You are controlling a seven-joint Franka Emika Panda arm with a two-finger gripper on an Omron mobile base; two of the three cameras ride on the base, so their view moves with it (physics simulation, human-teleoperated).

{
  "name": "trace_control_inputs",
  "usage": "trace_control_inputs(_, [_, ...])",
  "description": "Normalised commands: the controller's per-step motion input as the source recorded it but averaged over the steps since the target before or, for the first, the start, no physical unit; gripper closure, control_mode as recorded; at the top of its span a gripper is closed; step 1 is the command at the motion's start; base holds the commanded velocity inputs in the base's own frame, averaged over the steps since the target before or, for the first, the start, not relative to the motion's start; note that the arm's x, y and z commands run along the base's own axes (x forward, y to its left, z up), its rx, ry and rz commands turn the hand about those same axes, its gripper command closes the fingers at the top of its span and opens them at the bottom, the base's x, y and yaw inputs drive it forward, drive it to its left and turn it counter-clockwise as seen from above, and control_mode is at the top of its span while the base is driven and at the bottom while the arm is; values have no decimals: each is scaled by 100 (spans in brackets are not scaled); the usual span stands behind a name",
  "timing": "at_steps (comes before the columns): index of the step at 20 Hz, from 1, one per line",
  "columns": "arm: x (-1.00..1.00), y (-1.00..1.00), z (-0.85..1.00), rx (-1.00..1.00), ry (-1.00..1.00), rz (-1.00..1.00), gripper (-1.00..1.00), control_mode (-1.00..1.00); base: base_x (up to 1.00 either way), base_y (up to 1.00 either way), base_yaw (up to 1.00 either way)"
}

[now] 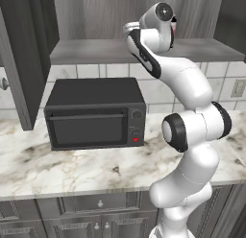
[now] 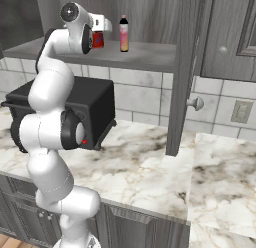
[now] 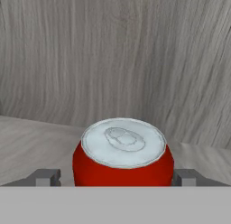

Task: Sort all alcoholic drinks to one cabinet, and non-alcoholic drinks to the other.

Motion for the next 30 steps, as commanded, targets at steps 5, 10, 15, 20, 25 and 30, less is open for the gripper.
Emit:
trace_control_inputs(5, [5, -1, -2, 0, -4, 0, -100, -100, 0, 0, 0])
trace_control_inputs(10, [-2, -2, 0, 0, -5, -1, -100, -100, 0, 0, 0])
trace_control_inputs(15, [-34, -9, 0, 0, -1, -4, -100, -100, 0, 0, 0])
trace_control_inputs(20, [-55, -12, 0, 0, 0, -4, -100, -100, 0, 0, 0])
trace_control_inputs(25, [-63, -10, 0, 0, 0, -4, -100, -100, 0, 0, 0])
trace_control_inputs(30, [-68, -6, 0, 0, 0, -3, -100, -100, 0, 0, 0])
